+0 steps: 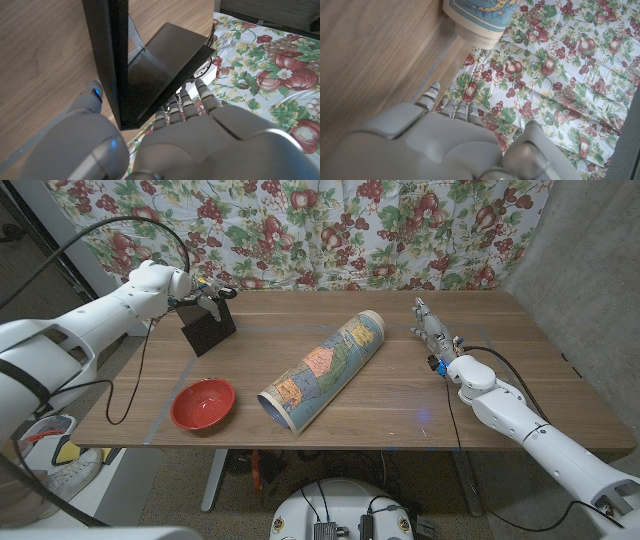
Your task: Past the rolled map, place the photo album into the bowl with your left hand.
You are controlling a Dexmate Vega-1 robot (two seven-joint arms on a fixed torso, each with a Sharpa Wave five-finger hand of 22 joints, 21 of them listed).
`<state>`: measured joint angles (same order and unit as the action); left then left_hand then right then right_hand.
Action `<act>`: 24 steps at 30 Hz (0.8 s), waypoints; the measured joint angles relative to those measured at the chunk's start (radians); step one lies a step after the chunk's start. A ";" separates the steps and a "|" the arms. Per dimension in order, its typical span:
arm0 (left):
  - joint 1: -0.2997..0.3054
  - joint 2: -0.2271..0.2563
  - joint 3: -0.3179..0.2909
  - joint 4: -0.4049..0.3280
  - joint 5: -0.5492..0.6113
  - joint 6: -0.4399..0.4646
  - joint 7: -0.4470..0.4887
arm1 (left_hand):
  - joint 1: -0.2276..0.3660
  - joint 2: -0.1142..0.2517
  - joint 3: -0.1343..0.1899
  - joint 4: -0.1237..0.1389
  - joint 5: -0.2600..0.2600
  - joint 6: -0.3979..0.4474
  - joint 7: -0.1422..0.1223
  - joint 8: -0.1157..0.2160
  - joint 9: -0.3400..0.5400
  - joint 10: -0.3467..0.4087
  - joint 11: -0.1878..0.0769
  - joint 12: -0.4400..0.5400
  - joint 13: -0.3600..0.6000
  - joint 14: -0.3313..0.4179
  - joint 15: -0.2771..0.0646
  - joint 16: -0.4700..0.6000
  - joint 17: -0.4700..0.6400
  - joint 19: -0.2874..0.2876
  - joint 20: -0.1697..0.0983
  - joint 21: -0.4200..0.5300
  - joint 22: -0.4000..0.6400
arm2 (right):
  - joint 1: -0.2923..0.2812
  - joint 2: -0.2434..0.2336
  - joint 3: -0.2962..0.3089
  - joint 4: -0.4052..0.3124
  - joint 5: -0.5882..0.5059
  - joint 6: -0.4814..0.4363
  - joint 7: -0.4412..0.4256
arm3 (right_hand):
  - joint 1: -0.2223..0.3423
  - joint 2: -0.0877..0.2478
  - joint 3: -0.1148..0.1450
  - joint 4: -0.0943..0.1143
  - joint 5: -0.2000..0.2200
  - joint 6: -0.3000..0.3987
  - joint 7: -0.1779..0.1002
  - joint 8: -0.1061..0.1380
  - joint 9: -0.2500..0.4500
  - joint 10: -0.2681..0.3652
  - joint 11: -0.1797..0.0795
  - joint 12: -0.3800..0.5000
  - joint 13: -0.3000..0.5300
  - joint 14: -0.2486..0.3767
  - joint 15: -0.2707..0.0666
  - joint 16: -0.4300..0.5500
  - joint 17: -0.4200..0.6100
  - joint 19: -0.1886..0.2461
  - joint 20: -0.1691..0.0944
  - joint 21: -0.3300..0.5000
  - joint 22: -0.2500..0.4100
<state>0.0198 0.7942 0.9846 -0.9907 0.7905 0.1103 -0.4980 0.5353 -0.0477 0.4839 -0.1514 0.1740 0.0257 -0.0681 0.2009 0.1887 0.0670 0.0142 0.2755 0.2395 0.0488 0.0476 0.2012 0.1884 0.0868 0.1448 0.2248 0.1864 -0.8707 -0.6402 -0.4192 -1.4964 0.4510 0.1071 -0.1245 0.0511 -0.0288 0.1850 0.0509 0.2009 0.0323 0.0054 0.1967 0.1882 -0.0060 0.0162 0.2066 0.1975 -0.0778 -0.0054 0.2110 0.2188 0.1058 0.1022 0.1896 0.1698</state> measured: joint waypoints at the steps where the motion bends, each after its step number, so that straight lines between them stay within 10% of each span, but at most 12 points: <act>1: -0.001 0.000 0.001 0.001 0.000 0.000 0.000 | 0.000 0.000 0.000 0.000 0.000 0.000 0.000 0.000 0.000 0.000 0.000 0.000 0.000 0.000 0.000 0.000 0.000 0.000 0.000 0.000 0.000 | 0.000 -0.001 0.000 -0.001 0.000 0.000 0.000 | 0.000 0.000 0.000 0.000 0.000 0.000 0.000 0.000 0.000 0.000 0.000 0.000 0.000 0.000 0.000 0.000 0.000 0.000 0.000 0.000 0.000; 24: -0.031 -0.037 0.047 0.066 0.009 0.004 0.012 | 0.008 -0.008 -0.008 0.000 0.000 0.002 -0.013 0.000 0.000 0.018 -0.007 0.006 0.000 0.039 -0.007 0.012 0.000 0.036 0.000 0.008 0.002 | 0.011 -0.010 -0.001 -0.008 -0.005 -0.016 0.006 | 0.004 0.004 0.000 0.000 0.000 0.000 0.000 0.000 0.000 0.000 0.000 0.000 0.000 0.000 0.000 0.000 0.000 0.000 0.000 0.000 0.000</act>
<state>-0.0107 0.7571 1.0319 -0.9248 0.7993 0.1144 -0.4856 0.5428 -0.0554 0.4757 -0.1516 0.1740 0.0274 -0.0807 0.2009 0.1885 0.0851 0.0073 0.2817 0.2394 0.0881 0.0406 0.2130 0.1883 0.1231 0.1443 0.2331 0.1887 -0.8598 -0.6500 -0.4204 -1.5049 0.4457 0.0913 -0.1186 0.0550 -0.0247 0.1850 0.0510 0.2009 0.0323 0.0054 0.1967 0.1882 -0.0059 0.0161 0.2066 0.1975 -0.0778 -0.0054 0.2110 0.2188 0.1059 0.1022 0.1895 0.1698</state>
